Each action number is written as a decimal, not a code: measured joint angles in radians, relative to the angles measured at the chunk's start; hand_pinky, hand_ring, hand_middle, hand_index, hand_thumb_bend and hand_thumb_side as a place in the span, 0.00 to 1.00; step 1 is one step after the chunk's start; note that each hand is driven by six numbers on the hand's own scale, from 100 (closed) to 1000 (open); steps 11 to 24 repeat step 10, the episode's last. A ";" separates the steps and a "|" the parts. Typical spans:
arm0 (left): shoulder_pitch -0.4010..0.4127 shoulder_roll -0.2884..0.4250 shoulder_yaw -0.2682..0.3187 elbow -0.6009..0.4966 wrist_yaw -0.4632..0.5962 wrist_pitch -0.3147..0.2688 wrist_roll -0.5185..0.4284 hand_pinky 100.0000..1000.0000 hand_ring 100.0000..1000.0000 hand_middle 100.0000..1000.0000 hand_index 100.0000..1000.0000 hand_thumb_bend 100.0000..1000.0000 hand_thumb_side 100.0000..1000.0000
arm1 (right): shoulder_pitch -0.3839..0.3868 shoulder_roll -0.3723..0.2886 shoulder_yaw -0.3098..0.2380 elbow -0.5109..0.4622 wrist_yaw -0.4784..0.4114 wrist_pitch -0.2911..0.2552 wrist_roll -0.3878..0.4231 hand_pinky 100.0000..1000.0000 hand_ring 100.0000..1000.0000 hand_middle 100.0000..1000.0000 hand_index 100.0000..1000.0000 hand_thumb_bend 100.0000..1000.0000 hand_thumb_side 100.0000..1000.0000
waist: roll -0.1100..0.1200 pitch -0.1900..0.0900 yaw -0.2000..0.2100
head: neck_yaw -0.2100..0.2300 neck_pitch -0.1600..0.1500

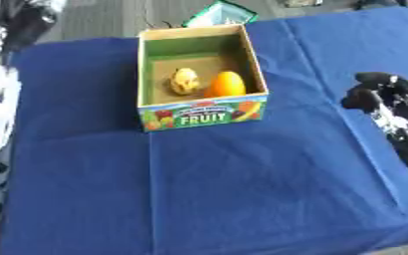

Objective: Pick up objects on the table and place them in the box.

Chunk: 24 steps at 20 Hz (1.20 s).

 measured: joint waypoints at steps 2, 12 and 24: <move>0.077 0.010 0.022 -0.082 0.086 0.025 0.027 0.56 0.55 0.58 0.73 0.31 0.59 | 0.001 0.000 -0.001 0.000 0.001 0.000 -0.001 0.68 0.61 0.55 0.75 0.23 0.33 | 0.002 -0.002 0.014 | -0.003 0.008; 0.327 0.010 0.106 -0.254 0.193 0.092 0.090 0.53 0.52 0.55 0.71 0.25 0.56 | 0.008 0.000 0.000 0.002 0.001 0.000 -0.002 0.68 0.61 0.55 0.75 0.23 0.33 | -0.002 -0.004 0.040 | 0.008 0.032; 0.327 0.010 0.106 -0.254 0.193 0.092 0.090 0.53 0.52 0.55 0.71 0.25 0.56 | 0.008 0.000 0.000 0.002 0.001 0.000 -0.002 0.68 0.61 0.55 0.75 0.23 0.33 | -0.002 -0.004 0.040 | 0.008 0.032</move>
